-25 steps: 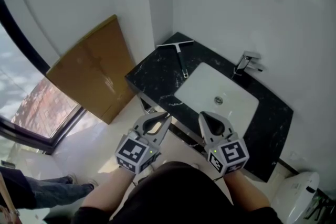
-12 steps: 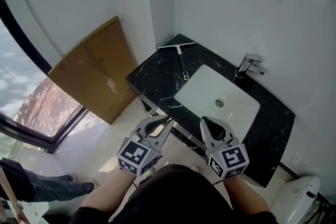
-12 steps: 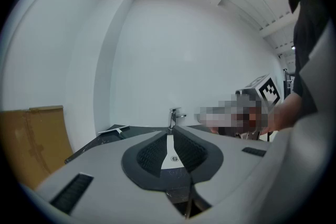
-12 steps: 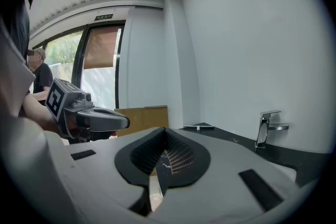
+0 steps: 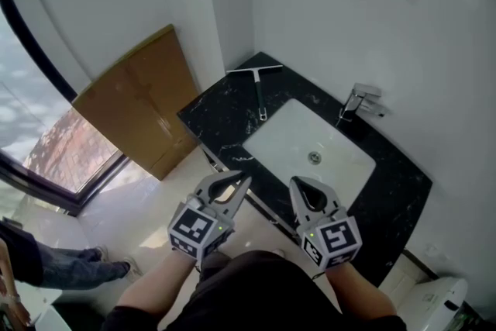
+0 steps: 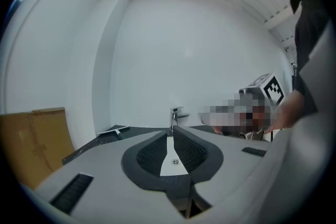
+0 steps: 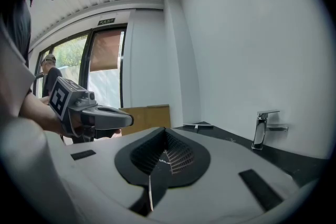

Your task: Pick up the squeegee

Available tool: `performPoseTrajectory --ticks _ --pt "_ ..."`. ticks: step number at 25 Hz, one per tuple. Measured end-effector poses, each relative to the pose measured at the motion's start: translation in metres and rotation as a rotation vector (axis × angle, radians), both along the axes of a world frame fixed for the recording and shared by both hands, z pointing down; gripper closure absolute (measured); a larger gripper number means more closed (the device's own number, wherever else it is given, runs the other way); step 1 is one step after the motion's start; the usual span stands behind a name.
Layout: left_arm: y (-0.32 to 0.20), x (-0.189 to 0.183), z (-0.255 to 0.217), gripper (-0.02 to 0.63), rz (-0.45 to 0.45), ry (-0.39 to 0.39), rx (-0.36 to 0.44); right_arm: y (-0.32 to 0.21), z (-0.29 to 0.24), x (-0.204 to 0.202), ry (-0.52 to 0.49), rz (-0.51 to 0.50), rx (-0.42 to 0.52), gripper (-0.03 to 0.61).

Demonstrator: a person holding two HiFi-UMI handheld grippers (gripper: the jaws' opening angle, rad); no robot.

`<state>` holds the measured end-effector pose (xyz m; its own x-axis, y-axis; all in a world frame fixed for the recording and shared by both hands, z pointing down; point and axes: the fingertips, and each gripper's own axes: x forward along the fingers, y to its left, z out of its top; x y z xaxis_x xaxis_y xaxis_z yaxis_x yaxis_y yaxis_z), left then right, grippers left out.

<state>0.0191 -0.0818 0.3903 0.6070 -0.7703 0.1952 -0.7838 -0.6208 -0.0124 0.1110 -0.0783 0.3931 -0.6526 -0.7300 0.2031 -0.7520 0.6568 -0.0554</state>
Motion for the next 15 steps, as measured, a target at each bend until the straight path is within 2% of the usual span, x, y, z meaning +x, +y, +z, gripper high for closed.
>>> performPoseTrajectory --ticks 7,15 --pt "-0.01 0.009 -0.003 0.569 -0.043 -0.001 0.007 -0.016 0.0 0.014 0.001 0.0 0.001 0.568" --pt "-0.043 -0.014 -0.005 0.569 -0.009 0.006 0.02 -0.055 0.012 -0.004 0.012 0.063 -0.048 0.492"
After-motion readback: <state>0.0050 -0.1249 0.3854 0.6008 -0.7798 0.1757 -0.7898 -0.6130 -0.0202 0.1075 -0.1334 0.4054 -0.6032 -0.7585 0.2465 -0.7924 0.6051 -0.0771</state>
